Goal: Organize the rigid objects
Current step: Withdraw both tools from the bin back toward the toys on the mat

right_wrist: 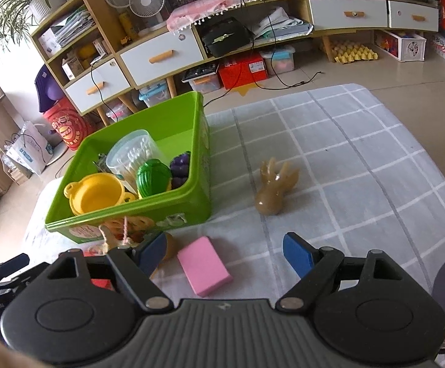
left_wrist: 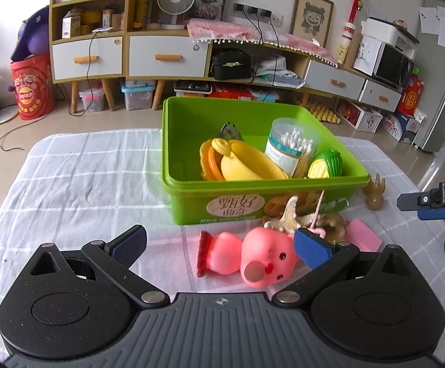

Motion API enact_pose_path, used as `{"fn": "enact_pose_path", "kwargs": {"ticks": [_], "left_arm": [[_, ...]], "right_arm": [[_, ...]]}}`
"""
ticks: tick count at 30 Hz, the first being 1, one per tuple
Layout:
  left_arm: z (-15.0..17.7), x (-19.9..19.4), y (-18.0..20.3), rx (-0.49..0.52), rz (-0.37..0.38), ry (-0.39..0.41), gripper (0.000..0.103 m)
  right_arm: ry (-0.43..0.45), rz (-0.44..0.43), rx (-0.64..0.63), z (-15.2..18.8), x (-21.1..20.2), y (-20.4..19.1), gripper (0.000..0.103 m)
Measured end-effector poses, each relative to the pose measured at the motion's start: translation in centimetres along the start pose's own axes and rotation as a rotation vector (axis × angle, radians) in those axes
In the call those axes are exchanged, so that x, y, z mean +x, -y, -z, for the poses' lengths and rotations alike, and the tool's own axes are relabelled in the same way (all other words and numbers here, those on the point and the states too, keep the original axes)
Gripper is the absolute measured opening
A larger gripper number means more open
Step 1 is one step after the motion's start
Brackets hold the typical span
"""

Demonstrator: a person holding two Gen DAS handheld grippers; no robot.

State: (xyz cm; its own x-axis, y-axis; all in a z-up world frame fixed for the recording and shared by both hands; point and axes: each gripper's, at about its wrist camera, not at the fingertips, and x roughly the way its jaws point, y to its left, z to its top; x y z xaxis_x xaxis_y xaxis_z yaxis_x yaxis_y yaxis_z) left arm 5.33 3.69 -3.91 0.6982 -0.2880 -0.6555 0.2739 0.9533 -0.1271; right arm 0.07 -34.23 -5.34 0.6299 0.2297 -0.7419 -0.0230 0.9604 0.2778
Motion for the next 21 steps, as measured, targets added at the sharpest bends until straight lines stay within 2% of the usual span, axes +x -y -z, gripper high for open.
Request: {"fn": "enact_pose_path", "kwargs": {"ticks": [21], "left_arm": [[2.7,0.2,0.1,0.063,0.008,-0.064,0.101]], "right_arm": [[-0.057,0.044,-0.129,2.1,0.5,0.1,0.062]]}}
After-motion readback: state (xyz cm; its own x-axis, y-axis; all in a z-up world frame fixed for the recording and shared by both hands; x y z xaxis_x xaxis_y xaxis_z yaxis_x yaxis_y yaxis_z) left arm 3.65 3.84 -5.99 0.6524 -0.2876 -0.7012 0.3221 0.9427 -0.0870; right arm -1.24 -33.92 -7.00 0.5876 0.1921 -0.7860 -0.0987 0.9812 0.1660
